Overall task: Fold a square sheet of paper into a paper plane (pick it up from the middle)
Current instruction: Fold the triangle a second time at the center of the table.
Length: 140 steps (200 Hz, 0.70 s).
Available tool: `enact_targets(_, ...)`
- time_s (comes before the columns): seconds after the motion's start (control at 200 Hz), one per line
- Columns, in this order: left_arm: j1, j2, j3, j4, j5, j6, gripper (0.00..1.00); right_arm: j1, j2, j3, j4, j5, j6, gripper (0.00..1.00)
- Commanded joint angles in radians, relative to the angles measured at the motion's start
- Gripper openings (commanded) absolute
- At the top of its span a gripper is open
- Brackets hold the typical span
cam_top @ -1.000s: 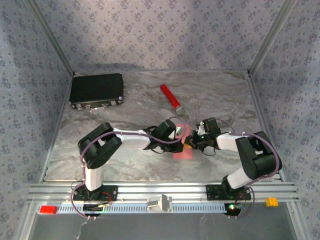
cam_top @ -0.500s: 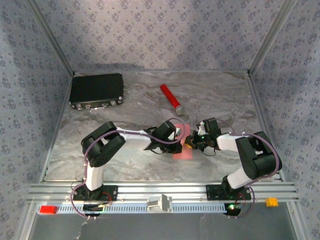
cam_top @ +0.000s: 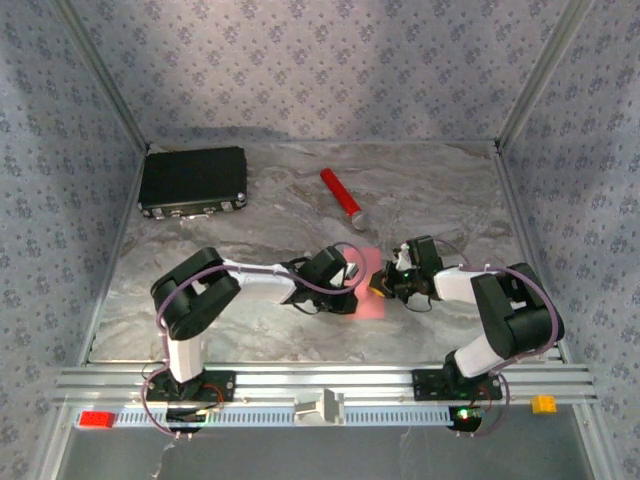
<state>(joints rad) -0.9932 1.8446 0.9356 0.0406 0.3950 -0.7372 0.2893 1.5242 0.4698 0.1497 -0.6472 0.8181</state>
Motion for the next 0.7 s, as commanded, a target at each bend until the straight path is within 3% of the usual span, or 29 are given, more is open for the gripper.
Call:
enact_targets(0.0,-0.016,-0.034,-0.038,-0.103,-0.008,0.031,0.07,-0.015,0.024,-0.023,-0.048,0.057,-0.007,0.0)
enact_targets(0.415,-0.037,-0.086,-0.082,-0.165,-0.034,0.069,0.07,-0.018,0.017,-0.028,-0.048,0.055,-0.005,0.0)
enact_targets(0.695,-0.036,-0.199,-0.067,-0.111,-0.106,0.047,0.06,-0.016,0.004,-0.031,-0.042,0.055,-0.002,0.0)
